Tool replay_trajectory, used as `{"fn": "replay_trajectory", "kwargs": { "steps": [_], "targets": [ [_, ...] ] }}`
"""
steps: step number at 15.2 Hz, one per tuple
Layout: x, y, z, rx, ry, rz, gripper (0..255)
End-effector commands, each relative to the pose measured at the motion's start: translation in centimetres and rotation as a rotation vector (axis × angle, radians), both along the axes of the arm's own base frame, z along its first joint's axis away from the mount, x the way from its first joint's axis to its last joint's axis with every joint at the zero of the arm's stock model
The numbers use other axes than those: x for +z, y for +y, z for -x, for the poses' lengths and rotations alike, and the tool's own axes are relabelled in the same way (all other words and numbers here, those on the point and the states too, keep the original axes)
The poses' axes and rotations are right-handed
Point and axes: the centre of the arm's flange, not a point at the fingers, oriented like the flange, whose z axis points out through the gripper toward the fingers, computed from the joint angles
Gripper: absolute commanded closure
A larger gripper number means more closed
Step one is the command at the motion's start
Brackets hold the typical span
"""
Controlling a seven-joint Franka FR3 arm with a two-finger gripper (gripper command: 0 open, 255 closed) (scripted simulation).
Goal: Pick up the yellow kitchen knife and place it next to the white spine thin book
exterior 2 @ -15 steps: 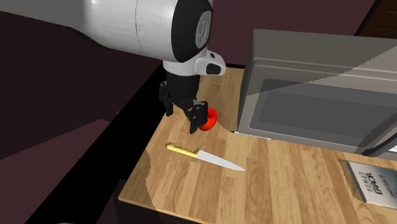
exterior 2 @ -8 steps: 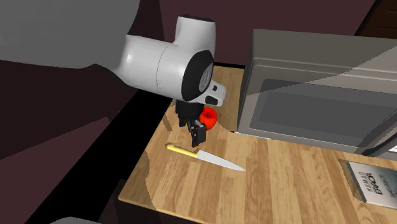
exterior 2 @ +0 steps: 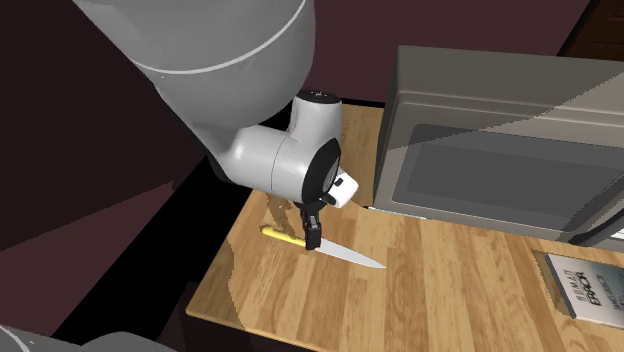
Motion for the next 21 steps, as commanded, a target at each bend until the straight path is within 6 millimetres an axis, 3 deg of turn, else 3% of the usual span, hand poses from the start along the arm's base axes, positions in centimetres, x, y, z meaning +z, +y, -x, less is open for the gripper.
{"fn": "replay_trajectory", "kwargs": {
  "steps": [1, 7, 14, 15, 21],
  "targets": [
    [-1.3, -0.1, 0.0, -0.025, -0.002, 0.003, 0],
    [-4.2, 0.1, 0.1, -0.025, -0.002, 0.003, 0],
    [-4.2, 0.1, 0.1, -0.025, -0.002, 0.003, 0],
    [-4.2, 0.1, 0.1, -0.025, -0.002, 0.003, 255],
    [-4.2, 0.1, 0.1, -0.025, -0.001, 0.003, 255]
  ]
}}
